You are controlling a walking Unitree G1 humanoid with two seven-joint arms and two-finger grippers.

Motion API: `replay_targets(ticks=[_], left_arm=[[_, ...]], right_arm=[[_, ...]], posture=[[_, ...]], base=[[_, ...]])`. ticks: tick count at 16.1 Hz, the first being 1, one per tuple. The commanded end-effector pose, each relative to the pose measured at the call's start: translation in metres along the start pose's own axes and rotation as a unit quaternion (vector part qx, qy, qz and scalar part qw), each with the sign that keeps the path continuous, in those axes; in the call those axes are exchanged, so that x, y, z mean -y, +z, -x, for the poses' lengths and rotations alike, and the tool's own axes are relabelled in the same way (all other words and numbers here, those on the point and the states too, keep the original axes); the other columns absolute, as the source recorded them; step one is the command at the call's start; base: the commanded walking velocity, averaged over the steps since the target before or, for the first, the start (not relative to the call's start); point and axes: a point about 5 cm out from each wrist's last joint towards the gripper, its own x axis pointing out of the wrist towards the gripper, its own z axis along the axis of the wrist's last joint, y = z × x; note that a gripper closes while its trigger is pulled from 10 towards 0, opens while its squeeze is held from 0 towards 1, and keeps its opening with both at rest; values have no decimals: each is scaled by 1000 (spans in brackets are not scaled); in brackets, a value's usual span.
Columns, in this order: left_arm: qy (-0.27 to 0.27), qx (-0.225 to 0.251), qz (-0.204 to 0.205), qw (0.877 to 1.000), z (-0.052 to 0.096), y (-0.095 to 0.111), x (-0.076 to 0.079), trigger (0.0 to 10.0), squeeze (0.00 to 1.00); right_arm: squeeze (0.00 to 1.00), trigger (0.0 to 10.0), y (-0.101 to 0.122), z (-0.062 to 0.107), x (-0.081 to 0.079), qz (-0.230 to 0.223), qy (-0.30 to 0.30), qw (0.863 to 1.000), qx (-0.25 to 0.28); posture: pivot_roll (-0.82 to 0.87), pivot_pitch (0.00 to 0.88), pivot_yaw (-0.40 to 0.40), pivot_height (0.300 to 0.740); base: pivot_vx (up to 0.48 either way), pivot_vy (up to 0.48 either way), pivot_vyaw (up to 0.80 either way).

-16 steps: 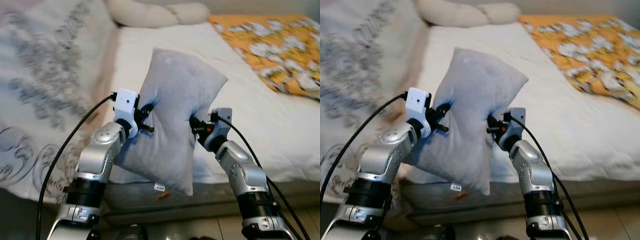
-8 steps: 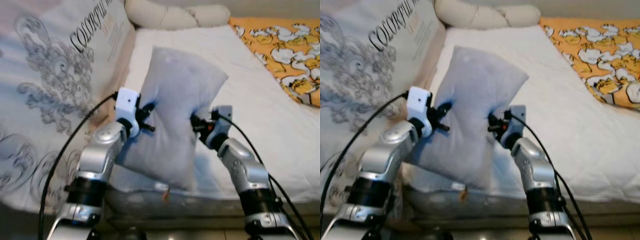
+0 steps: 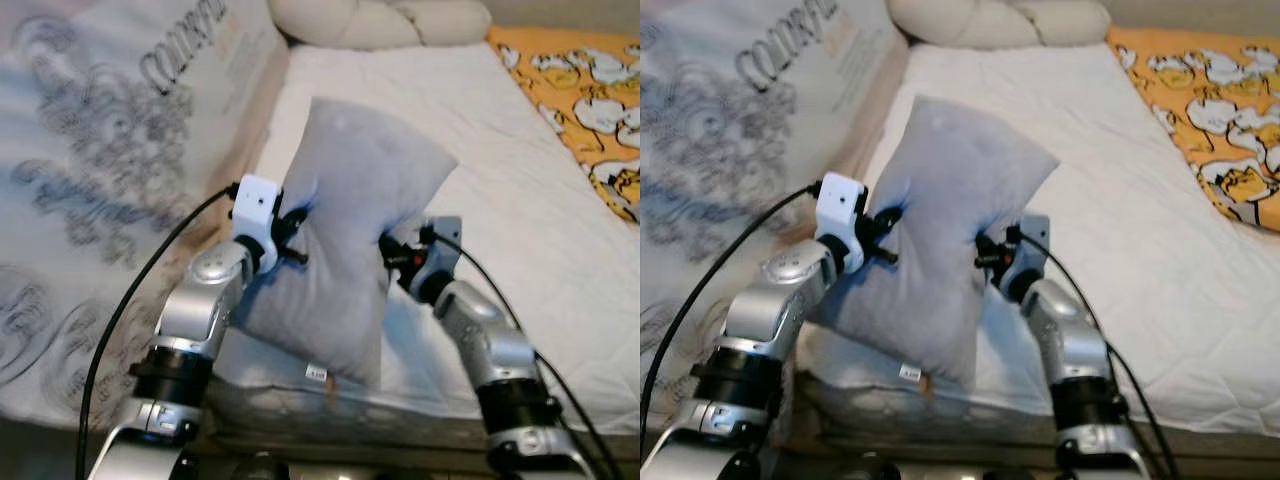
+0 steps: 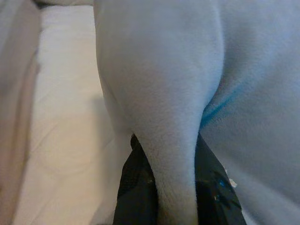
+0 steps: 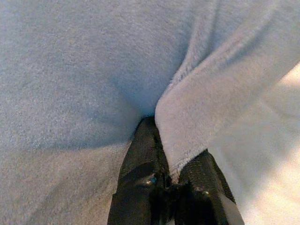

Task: Clean up the room

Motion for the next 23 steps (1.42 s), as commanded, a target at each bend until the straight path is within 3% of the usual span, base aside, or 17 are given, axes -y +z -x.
replay_targets(ticks=[1,2,3,5,6,8,11,13,15,16,19,23], left_arm=[[-5,19,-20,1000,-4,13,1,10000,0],[-4,13,-25,1000,-6,12,0,10000,0],[-7,11,-34,999,-10,13,-1,10000,0],[-7,8,-48,999,-17,16,-6,10000,0],[-3,6,-58,998,-23,18,-11,10000,0],[24,-11,-104,994,-32,15,-24,10000,0],[33,-18,-133,990,-35,16,-32,10000,0],[61,-29,-174,982,-35,31,-55,10000,0],[79,-27,-183,979,-33,39,-66,10000,0],[109,-20,-188,976,-28,50,-80,10000,0],[132,-17,-194,972,-23,59,-92,10000,0],[164,-87,-217,958,-14,26,-104,10000,0]], right_arm=[[780,10000,1,1,7,-21,-33,999,13],[1000,10000,1,2,14,-33,-57,998,18],[1000,10000,2,6,26,-13,-98,995,23],[1000,10000,4,10,32,-7,-100,994,34],[1000,10000,6,13,34,17,-99,994,41],[1000,10000,8,17,25,77,-26,996,29],[1000,10000,10,22,14,87,47,995,31],[1000,10000,15,39,4,125,150,981,11],[1000,10000,18,46,4,135,171,976,10],[1000,10000,24,53,2,146,193,970,11],[1000,10000,32,62,-2,156,212,965,10],[1000,10000,35,82,-23,166,269,949,-10]], posture=[[-9,0,46,740],[-9,0,46,740],[-9,0,46,740],[-24,0,55,740],[-35,0,64,740],[-61,0,80,740],[-75,0,87,740],[-122,0,108,740],[-138,0,111,740],[-152,0,114,740],[-182,0,111,740],[-239,0,92,740]], base=[[0,0,0],[0,0,0],[0,0,0],[0,0,0],[0,0,0],[0,0,0],[0,0,0],[0,0,0],[0,0,0],[0,0,0],[0,0,0],[0,0,0]])
